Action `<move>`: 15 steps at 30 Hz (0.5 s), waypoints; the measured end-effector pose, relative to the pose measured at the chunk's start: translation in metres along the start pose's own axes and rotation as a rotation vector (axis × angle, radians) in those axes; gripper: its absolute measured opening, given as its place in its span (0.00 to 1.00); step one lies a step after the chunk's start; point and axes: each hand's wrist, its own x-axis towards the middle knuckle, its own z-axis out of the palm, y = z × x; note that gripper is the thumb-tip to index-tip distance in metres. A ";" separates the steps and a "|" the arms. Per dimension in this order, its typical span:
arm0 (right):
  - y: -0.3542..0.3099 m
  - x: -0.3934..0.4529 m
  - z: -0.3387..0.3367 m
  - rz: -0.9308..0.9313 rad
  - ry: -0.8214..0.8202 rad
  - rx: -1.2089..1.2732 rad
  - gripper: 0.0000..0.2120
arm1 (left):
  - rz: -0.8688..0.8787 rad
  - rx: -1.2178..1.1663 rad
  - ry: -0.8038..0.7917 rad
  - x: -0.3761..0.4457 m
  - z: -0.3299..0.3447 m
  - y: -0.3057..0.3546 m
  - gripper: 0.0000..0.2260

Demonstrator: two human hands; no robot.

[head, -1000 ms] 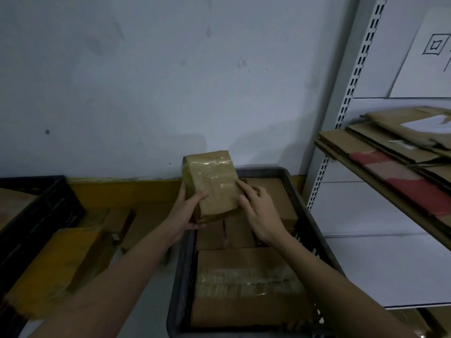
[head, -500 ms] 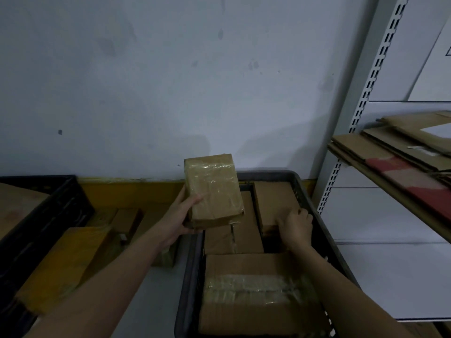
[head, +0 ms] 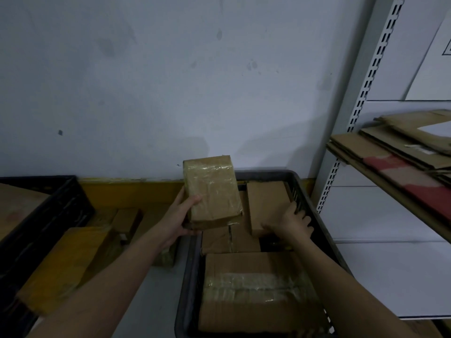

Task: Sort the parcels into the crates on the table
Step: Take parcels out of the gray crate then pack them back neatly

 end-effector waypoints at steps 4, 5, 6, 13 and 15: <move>0.000 -0.005 0.001 0.015 0.016 0.038 0.61 | 0.006 -0.003 0.010 -0.004 -0.001 -0.001 0.35; 0.001 -0.008 0.002 0.005 0.051 0.057 0.60 | 0.006 -0.003 0.012 -0.004 -0.002 0.000 0.35; 0.001 -0.010 0.002 -0.008 0.074 0.082 0.58 | 0.005 -0.005 0.014 -0.005 -0.002 0.000 0.36; -0.005 -0.022 0.000 -0.095 0.118 0.221 0.45 | -0.001 -0.025 0.038 -0.008 -0.005 -0.003 0.36; -0.005 -0.021 -0.003 -0.087 0.107 0.275 0.33 | 0.006 -0.026 0.043 -0.009 -0.004 -0.004 0.39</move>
